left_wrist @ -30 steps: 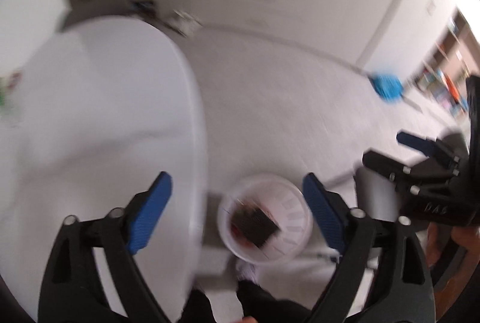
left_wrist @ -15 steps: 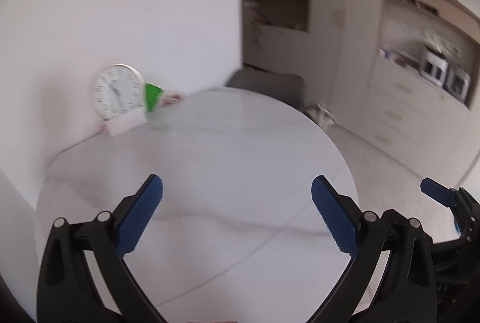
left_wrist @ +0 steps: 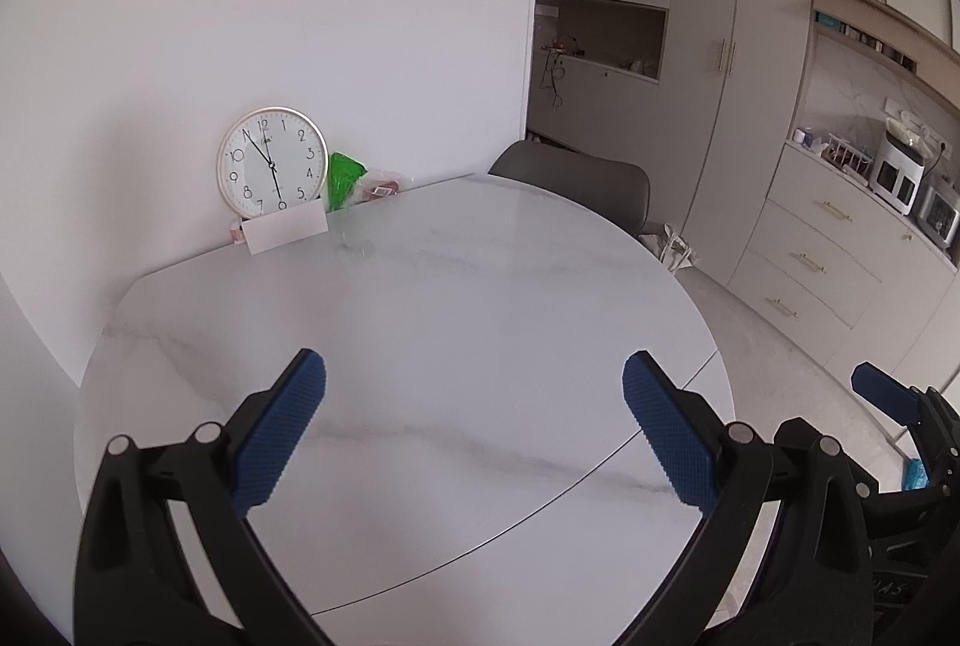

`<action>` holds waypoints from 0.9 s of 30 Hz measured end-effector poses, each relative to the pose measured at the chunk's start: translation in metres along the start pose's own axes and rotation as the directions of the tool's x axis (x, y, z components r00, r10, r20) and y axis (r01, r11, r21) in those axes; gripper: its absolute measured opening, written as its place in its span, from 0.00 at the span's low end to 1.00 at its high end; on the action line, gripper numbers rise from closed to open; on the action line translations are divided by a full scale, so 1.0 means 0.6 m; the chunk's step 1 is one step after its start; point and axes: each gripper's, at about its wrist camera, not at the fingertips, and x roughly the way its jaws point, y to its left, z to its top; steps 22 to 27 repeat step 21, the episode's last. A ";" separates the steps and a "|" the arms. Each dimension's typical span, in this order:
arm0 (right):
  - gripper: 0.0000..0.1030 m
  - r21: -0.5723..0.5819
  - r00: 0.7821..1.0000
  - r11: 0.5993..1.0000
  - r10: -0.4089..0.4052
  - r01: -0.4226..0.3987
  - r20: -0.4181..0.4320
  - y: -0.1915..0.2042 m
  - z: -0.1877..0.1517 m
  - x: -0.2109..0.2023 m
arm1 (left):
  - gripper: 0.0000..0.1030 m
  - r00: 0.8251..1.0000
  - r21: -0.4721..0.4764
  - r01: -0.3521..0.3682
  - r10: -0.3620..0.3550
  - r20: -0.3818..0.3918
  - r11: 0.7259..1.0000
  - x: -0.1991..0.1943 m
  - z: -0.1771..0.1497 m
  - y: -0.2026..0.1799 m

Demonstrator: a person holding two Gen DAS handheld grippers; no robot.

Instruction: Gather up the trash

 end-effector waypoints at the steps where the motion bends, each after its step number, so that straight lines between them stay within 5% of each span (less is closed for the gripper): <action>1: 0.98 0.000 1.000 1.000 -0.003 0.003 -0.003 0.002 -0.002 0.001 | 0.92 1.000 0.000 0.004 -0.004 -0.004 1.000 0.001 -0.002 0.003; 27: 0.98 -0.003 0.999 1.000 -0.018 0.018 -0.026 0.002 -0.018 0.009 | 0.92 1.000 -0.009 0.011 -0.011 -0.015 1.000 0.013 -0.019 0.001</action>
